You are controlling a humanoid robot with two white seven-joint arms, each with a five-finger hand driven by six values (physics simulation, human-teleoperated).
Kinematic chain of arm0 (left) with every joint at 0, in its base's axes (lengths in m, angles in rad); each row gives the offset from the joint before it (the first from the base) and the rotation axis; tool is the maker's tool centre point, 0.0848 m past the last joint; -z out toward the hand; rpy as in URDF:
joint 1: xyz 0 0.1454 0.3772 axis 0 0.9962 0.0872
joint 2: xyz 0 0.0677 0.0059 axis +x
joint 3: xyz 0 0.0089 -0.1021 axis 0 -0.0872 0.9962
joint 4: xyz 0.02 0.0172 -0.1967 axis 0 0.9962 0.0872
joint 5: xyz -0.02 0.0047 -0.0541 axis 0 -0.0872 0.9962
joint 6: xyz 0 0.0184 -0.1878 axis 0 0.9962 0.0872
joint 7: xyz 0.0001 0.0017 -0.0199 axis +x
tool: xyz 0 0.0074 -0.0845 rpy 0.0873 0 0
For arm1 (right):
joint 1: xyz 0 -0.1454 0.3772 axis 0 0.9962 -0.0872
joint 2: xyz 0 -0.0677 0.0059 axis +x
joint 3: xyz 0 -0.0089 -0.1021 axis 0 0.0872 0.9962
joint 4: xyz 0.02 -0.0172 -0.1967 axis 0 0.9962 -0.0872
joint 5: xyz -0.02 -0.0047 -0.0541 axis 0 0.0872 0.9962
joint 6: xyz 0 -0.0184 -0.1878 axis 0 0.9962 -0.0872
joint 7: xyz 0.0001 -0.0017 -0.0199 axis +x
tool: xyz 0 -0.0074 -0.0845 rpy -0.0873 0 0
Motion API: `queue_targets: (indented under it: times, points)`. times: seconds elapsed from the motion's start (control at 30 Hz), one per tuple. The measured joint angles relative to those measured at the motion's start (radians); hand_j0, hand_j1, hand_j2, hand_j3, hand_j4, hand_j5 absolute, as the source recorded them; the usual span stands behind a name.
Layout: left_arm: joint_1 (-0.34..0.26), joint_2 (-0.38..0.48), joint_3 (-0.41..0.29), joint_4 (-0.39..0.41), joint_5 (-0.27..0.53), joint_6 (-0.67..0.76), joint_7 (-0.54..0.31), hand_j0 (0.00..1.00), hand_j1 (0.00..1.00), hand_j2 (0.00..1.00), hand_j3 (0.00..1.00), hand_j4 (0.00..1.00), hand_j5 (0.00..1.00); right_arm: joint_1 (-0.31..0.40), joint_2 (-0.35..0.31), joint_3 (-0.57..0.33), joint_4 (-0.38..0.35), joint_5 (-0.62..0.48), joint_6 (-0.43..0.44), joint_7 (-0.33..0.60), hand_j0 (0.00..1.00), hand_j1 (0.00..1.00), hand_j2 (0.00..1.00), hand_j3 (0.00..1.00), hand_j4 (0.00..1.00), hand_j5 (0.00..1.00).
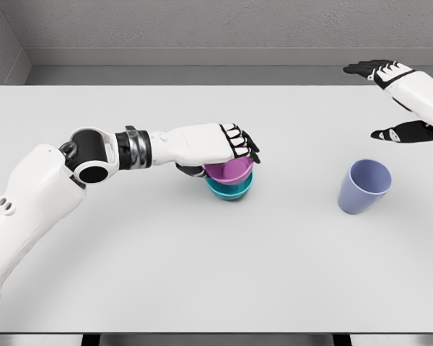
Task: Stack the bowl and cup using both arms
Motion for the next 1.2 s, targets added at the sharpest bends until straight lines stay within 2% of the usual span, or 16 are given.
queue_targets:
  times: [0.23,0.27,0.33,0.37,0.7,0.87,1.13,1.2]
  points:
    - [0.003,0.003,-0.004,0.002,-0.010,0.000,-0.001,0.64,0.64,0.64,0.64,0.64,0.64,0.000,0.000,0.000,0.000,0.000,0.000,0.000,1.00,1.00,1.00,1.00,1.00,1.00]
    - [0.003,0.003,-0.004,0.002,-0.012,0.000,-0.002,0.72,0.72,0.72,0.72,0.72,0.72,-0.002,0.000,0.000,0.000,0.000,0.000,0.000,1.00,1.00,1.00,1.00,1.00,1.00]
    - [0.003,0.003,-0.007,0.002,-0.015,0.000,-0.004,0.96,0.96,0.96,0.96,0.96,0.96,-0.002,0.000,0.000,0.000,0.000,0.000,0.000,1.00,1.00,1.00,1.00,1.00,1.00]
    - [0.005,0.003,-0.008,0.002,-0.016,0.000,-0.005,1.00,1.00,1.00,1.00,1.00,1.00,-0.002,0.000,0.000,0.000,0.000,0.000,0.000,1.00,1.00,1.00,1.00,1.00,1.00]
    - [0.002,0.011,-0.008,0.007,-0.017,0.000,-0.010,1.00,1.00,1.00,1.00,1.00,1.00,-0.002,0.000,0.000,0.000,0.000,0.000,0.000,1.00,1.00,1.00,1.00,1.00,1.00]
    - [-0.011,0.078,0.002,0.003,0.007,0.000,-0.008,1.00,1.00,1.00,1.00,1.00,1.00,0.000,-0.001,0.000,0.000,0.000,0.000,0.000,1.00,1.00,1.00,1.00,1.00,1.00]
    - [0.000,0.288,0.051,0.000,0.209,0.000,-0.006,1.00,1.00,1.00,1.00,1.00,1.00,0.000,0.000,-0.019,-0.002,0.004,-0.003,0.003,1.00,1.00,1.00,1.00,1.00,1.00]
    - [0.003,0.348,0.066,0.004,0.251,0.000,-0.005,1.00,1.00,1.00,1.00,1.00,1.00,0.003,-0.004,-0.073,-0.001,0.006,-0.005,0.095,1.00,1.00,1.00,1.00,1.00,1.00]
